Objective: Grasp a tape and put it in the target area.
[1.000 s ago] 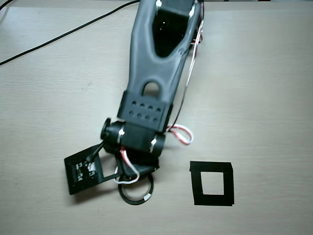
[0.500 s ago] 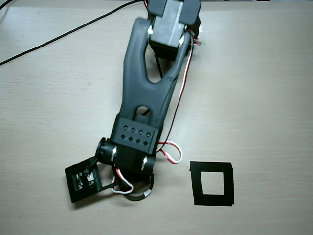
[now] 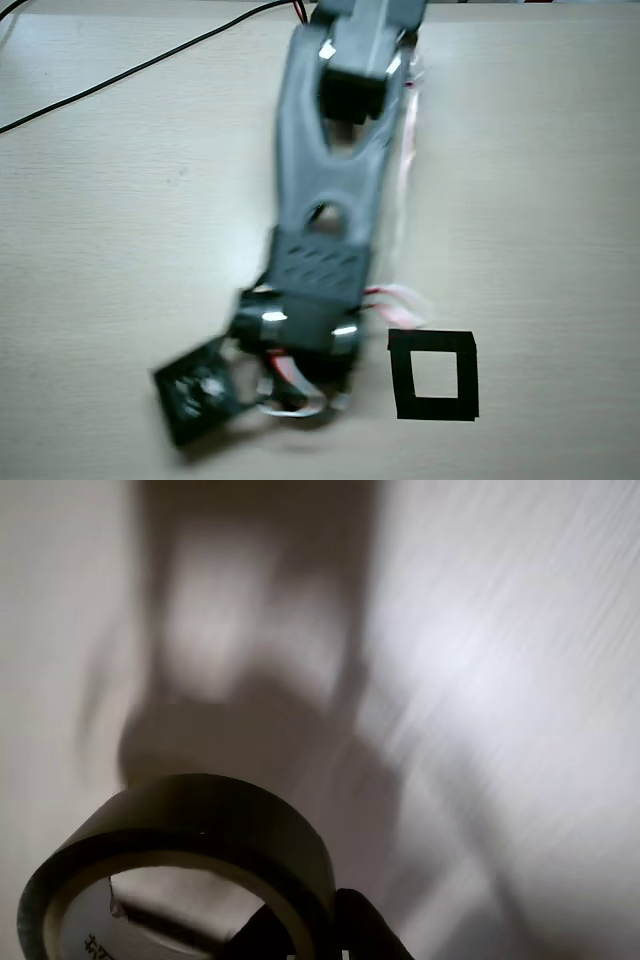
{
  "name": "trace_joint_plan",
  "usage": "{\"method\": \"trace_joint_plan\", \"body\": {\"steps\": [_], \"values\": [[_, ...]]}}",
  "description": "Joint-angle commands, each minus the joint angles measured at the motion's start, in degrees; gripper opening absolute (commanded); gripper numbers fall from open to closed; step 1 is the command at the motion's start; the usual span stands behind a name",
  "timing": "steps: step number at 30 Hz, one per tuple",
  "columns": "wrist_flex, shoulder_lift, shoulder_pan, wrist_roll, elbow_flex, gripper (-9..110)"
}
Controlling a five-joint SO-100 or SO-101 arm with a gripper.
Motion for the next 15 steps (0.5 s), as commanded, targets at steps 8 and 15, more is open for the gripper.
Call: {"method": "trace_joint_plan", "body": {"steps": [8,15], "values": [[5.54,4.66,-20.04,6.77,-6.59,0],[3.08,-2.37,-25.14,10.55,-8.7,0]]}}
